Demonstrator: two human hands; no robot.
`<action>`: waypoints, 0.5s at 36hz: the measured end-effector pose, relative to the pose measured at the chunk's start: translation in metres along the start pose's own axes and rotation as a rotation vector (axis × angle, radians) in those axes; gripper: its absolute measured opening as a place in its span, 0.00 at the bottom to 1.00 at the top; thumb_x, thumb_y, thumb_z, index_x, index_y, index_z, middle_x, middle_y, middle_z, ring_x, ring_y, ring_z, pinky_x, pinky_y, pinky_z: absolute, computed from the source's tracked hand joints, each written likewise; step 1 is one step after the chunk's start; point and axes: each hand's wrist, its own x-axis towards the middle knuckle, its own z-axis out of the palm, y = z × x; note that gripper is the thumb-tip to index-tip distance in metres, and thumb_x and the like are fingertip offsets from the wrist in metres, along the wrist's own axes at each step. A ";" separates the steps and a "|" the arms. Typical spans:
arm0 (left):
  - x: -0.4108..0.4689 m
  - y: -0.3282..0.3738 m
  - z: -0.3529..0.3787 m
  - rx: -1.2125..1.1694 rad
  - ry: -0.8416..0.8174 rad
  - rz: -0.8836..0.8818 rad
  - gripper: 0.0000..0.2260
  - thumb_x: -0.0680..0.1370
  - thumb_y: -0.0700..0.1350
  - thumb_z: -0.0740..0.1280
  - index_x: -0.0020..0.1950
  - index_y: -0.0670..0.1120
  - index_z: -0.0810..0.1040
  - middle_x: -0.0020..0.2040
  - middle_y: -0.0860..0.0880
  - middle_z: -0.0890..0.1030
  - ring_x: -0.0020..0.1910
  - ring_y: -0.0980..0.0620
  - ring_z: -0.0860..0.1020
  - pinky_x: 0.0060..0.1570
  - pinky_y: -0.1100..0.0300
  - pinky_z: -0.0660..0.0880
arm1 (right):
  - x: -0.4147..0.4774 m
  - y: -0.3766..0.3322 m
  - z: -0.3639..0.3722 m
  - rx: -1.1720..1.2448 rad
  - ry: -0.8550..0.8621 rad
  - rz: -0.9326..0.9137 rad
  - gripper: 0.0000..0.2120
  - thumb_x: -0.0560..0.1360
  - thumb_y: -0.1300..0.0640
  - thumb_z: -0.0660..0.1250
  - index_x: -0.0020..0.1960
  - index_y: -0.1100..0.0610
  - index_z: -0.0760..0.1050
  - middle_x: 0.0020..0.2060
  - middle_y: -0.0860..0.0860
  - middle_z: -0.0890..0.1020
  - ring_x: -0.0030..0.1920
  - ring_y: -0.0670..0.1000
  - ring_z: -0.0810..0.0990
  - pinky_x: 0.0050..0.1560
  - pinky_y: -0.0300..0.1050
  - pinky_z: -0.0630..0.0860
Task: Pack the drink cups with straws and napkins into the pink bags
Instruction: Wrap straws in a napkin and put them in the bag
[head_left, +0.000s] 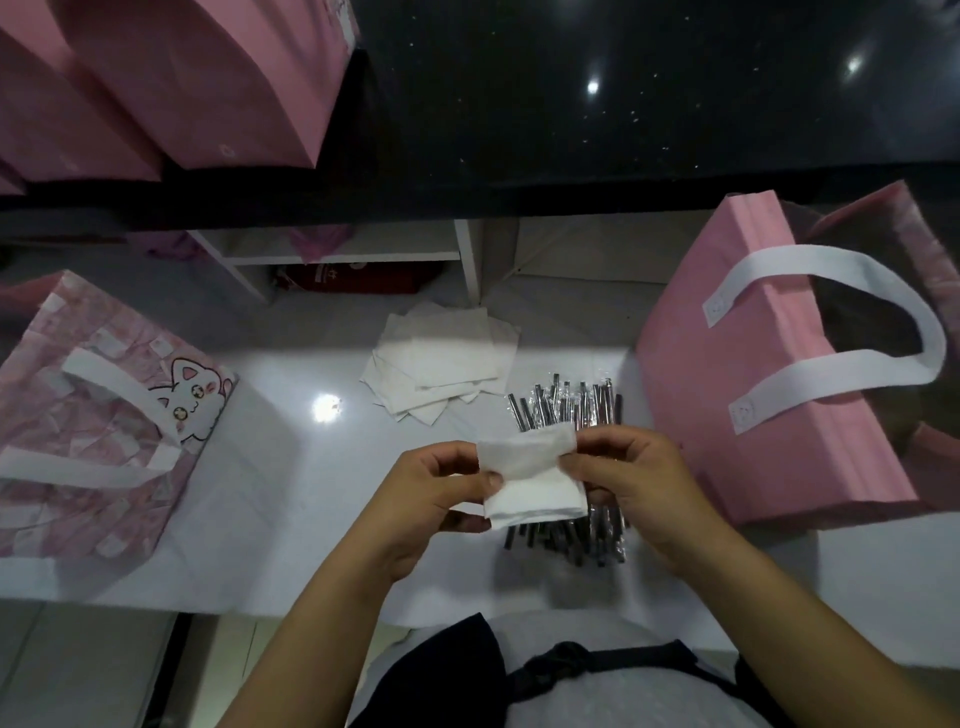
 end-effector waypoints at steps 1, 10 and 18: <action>0.002 -0.002 -0.001 -0.006 0.001 -0.008 0.07 0.74 0.33 0.73 0.47 0.44 0.87 0.43 0.47 0.85 0.39 0.50 0.84 0.37 0.58 0.81 | -0.001 0.002 -0.001 -0.004 0.021 0.003 0.10 0.72 0.71 0.72 0.45 0.58 0.85 0.42 0.58 0.86 0.38 0.53 0.84 0.36 0.40 0.81; 0.032 -0.022 -0.006 0.416 0.106 0.104 0.09 0.77 0.37 0.70 0.50 0.51 0.84 0.44 0.48 0.84 0.40 0.53 0.82 0.43 0.60 0.81 | -0.020 0.019 -0.010 -0.342 0.310 -0.235 0.23 0.73 0.63 0.74 0.38 0.33 0.83 0.37 0.38 0.84 0.36 0.38 0.81 0.38 0.30 0.75; 0.064 -0.037 0.014 1.102 -0.143 0.472 0.16 0.79 0.41 0.68 0.66 0.53 0.79 0.64 0.51 0.77 0.63 0.51 0.73 0.62 0.55 0.73 | -0.052 0.031 -0.010 -0.527 0.456 -0.268 0.15 0.75 0.60 0.72 0.44 0.38 0.81 0.43 0.37 0.83 0.40 0.42 0.82 0.43 0.45 0.80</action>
